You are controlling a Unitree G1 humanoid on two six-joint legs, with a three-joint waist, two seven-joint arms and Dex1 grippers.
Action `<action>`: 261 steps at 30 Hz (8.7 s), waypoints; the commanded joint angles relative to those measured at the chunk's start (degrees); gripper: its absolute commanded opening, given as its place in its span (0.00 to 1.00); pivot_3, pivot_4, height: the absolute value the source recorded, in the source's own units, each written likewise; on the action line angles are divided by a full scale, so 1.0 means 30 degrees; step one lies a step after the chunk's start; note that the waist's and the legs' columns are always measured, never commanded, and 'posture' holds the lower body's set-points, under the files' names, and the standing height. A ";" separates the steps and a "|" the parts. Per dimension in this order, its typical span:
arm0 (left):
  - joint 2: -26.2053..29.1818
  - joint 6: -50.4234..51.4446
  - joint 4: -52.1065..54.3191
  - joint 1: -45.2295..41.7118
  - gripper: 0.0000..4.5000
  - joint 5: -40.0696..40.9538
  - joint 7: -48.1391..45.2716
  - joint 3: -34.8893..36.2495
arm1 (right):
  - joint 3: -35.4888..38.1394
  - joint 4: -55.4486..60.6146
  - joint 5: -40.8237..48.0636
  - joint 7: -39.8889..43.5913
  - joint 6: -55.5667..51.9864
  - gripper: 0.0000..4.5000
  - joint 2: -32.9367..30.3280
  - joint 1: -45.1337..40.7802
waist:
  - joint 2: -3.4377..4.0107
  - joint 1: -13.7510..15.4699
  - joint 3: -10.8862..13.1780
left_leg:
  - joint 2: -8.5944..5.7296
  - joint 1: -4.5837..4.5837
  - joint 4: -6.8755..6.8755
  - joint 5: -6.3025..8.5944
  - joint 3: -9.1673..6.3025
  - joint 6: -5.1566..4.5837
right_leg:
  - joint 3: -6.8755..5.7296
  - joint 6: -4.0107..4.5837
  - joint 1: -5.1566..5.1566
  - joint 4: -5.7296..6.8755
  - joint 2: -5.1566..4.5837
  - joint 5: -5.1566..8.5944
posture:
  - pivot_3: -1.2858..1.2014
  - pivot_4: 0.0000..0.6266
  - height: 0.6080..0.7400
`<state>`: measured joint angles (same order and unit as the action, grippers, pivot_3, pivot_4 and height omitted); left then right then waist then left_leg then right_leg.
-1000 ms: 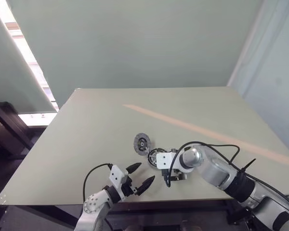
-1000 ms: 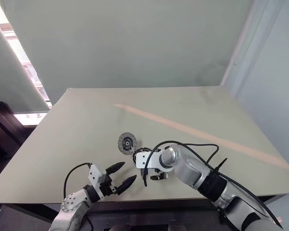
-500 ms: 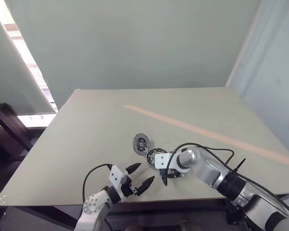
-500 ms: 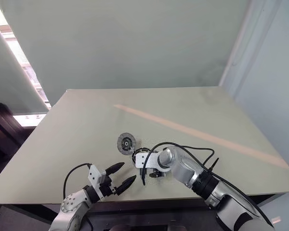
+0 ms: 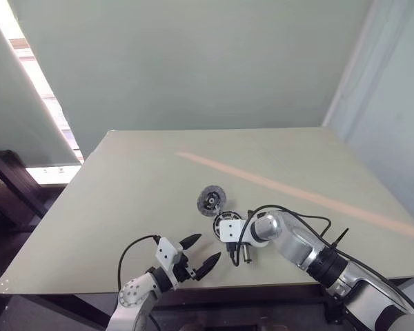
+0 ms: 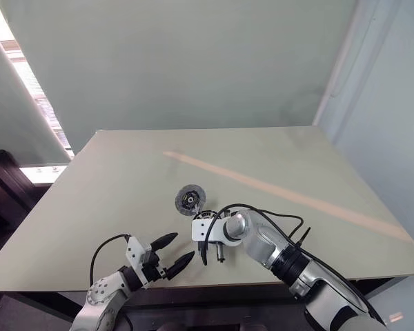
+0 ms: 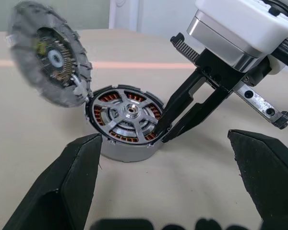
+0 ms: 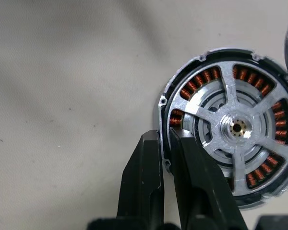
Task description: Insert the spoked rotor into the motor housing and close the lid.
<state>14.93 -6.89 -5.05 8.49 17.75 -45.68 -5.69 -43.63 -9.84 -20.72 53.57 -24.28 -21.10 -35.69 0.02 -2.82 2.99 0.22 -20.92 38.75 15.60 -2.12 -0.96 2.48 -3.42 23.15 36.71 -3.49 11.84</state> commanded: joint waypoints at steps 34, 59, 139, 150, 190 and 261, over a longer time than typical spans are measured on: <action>0.0686 -0.0584 0.0223 0.0215 1.00 0.0376 -0.0148 0.1012 | 0.4082 0.8047 0.3123 -0.1258 -1.1707 0.00 0.3421 0.1709 | 0.0004 0.0004 0.0003 | 0.0017 -0.0161 -0.0024 0.0002 -0.0018 0.0004 | -0.0006 0.0001 0.0137 -0.0010 0.0020 0.0000 | 0.52 0.00 1.00; 0.0869 -0.0336 0.2040 0.2218 1.00 0.1405 -0.0074 0.2328 | 0.4259 0.7647 0.5960 -0.8978 -1.4694 0.00 0.7426 0.3869 | 0.0008 -0.0006 0.0006 | 0.0105 -0.0233 -0.0039 0.0007 0.0000 0.0021 | -0.0003 0.0023 0.0274 -0.0012 0.0100 -0.0002 | 0.52 0.00 1.00; 0.1747 0.0465 0.2193 0.1573 1.00 0.0922 -0.0786 0.1328 | -0.1705 0.6691 0.1546 -0.1356 -0.1950 0.99 -0.2611 0.0501 | -0.0001 0.0003 0.0004 | 0.0115 -0.0224 -0.0033 0.0005 0.0012 0.0018 | -0.0003 0.0026 0.0259 -0.0030 0.0114 -0.0001 | 0.52 0.00 1.00; 0.1617 0.0312 0.2119 0.1640 1.00 0.0812 -0.0809 0.1214 | -0.2006 0.4926 -0.0507 -0.0080 0.0288 0.99 -0.2212 0.0333 | -0.0001 0.0004 0.0004 | 0.0114 -0.0216 -0.0033 0.0005 0.0011 0.0017 | -0.0003 0.0026 0.0228 -0.0028 0.0115 -0.0002 | 0.52 0.00 1.00; 0.1355 -0.0160 0.1757 0.1725 1.00 0.0555 -0.0766 0.1019 | 0.0571 0.5669 -0.1533 0.1559 -0.4719 0.02 0.1555 0.1424 | -0.0005 0.0004 0.0005 | 0.0136 -0.0037 -0.0068 0.0018 0.0016 0.0063 | -0.0002 0.0045 0.0110 -0.0030 0.0126 0.0004 | 0.52 0.00 1.00; 0.1395 -0.0591 0.1024 0.1467 1.00 0.0525 -0.0675 0.1631 | 0.5404 0.7531 0.3692 -0.3682 -0.8384 0.99 -0.2403 -0.2945 | 0.0000 -0.0002 0.0023 | 0.0145 -0.0067 -0.0211 0.0058 -0.0023 0.0126 | -0.0047 0.0111 0.0177 -0.0194 0.0139 0.0041 | 0.52 0.00 1.00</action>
<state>18.53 -8.36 -3.25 13.56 18.94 -47.55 -1.51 -27.97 11.63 -8.26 41.65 -51.38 -26.66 -44.23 0.01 -2.83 3.06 0.66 -21.16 38.05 15.77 -2.17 -0.58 2.35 -3.09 23.67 36.07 -3.07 11.96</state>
